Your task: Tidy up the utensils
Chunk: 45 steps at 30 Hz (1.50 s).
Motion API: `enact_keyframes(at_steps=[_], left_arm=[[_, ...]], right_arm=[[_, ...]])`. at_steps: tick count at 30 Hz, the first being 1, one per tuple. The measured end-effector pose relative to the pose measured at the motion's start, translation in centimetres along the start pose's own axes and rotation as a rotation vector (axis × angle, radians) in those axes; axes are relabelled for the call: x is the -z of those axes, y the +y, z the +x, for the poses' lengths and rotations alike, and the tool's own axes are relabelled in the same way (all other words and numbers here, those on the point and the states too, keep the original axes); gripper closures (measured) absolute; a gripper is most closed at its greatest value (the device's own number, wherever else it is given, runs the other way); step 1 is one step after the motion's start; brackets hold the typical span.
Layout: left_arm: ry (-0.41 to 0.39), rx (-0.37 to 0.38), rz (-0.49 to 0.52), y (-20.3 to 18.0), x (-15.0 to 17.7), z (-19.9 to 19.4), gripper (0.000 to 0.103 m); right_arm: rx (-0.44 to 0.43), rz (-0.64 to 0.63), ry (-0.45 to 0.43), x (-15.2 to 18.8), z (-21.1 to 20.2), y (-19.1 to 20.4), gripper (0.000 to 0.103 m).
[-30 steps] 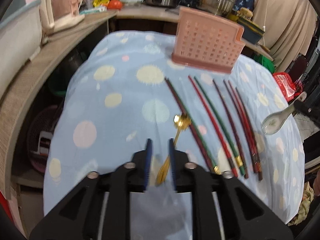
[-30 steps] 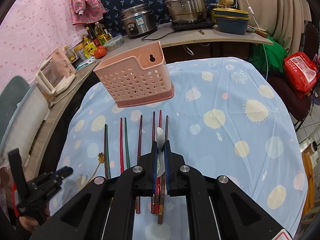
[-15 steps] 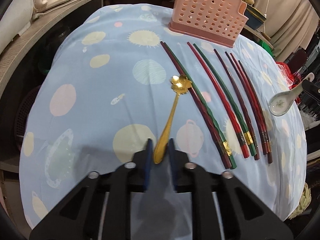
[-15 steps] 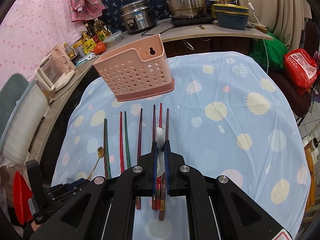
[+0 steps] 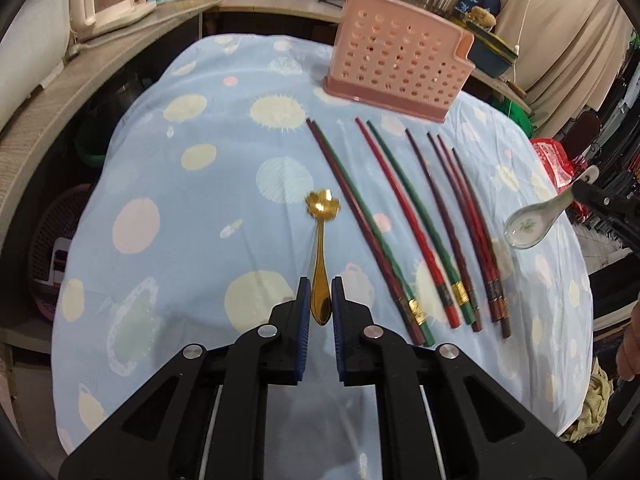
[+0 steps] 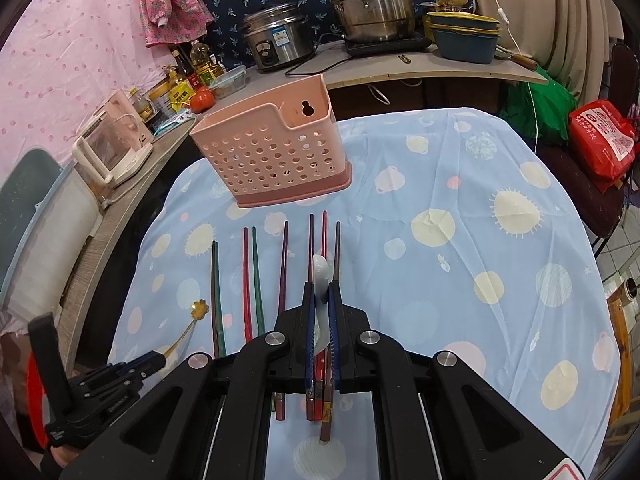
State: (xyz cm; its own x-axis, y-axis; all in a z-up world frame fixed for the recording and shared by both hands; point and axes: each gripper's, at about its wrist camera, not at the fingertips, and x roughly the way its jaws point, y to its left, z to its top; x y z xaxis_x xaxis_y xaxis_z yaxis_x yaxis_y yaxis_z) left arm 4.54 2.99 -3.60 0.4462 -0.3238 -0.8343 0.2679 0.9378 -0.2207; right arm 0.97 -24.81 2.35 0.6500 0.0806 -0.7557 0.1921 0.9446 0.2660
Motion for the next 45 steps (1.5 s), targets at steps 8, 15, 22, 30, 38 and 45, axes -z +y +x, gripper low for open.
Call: enact_keyframes(at_steps=[8, 15, 22, 30, 38, 45], left_arm=[[-0.082, -0.002, 0.009, -0.5, -2.9, -1.8, 0.102], [-0.118, -0.019, 0.034, -0.9, -5.2, -2.5, 0.102], [-0.182, -0.031, 0.097, -2.6, -10.1, -5.0, 0.102], [-0.286, -0.05, 0.184, -5.3, -18.1, -8.3, 0.102], [-0.322, -0.085, 0.247, -7.9, -25.0, -8.2, 0.102], [-0.277, -0.09, 0.222, -7.5, -27.5, -4.4, 0.102]], right_arm=[[-0.015, -0.007, -0.013, -0.4, -0.3, 0.4, 0.096], [-0.026, -0.005, -0.022, -1.0, -0.5, 0.4, 0.096], [-0.01, -0.035, -0.093, -4.9, -1.2, 0.6, 0.096], [0.055, -0.09, -0.208, -13.2, -1.1, 0.9, 0.096], [0.063, -0.102, -0.243, -19.5, 1.5, 2.5, 0.096], [0.064, -0.101, -0.189, -20.8, 5.8, 3.4, 0.096]])
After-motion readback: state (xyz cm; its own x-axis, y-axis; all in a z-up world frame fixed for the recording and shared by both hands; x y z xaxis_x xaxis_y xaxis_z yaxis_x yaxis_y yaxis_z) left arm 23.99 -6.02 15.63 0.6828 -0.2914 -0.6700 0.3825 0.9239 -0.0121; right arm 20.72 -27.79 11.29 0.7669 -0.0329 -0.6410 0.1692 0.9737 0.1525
